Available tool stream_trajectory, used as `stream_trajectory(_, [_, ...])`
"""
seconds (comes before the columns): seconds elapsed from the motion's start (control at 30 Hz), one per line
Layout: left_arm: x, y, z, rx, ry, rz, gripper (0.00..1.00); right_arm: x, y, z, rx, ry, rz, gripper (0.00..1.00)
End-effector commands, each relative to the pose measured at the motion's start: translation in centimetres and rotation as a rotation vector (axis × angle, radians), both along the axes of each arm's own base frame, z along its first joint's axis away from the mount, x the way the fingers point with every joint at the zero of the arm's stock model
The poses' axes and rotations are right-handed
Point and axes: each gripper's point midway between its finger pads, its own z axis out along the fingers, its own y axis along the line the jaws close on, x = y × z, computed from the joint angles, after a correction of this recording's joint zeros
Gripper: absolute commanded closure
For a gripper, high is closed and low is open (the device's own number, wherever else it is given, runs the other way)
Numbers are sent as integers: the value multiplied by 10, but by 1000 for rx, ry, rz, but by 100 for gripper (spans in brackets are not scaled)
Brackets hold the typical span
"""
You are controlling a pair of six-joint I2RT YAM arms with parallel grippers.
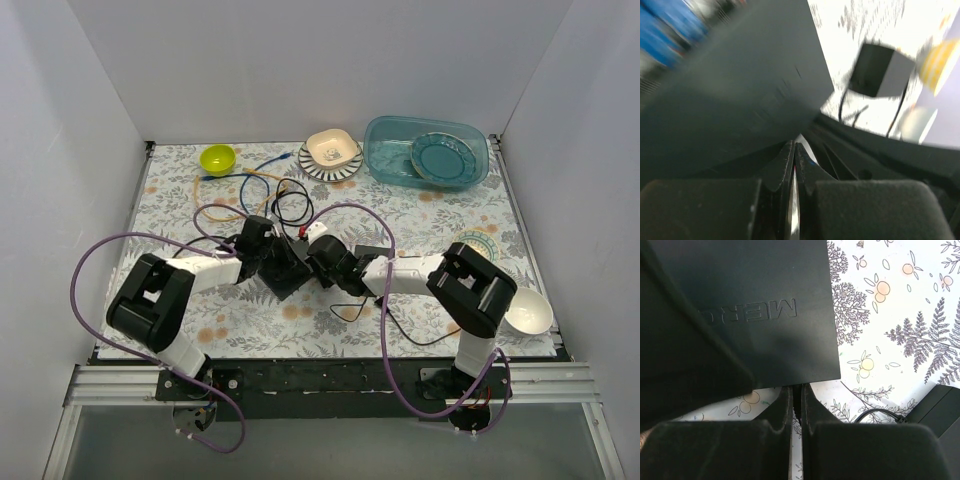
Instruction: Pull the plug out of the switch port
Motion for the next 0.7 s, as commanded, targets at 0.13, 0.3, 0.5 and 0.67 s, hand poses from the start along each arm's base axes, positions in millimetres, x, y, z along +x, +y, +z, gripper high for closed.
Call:
stream_trajectory(0.13, [-54,-28,-8,-2,84,-119,100,-22,-28,-31,-85,116,-28,99])
stream_trajectory(0.3, [-60,-17,-44,66,146,-39,100,-25,-25,-26,-64,131,-21,99])
stream_trajectory(0.5, [-43,-1,-65,121,192,186,100,-47,-31,-32,-55,182,6,99])
stream_trajectory(0.67, [-35,8,-72,137,214,309,100,-69,-44,-42,-93,230,33,99])
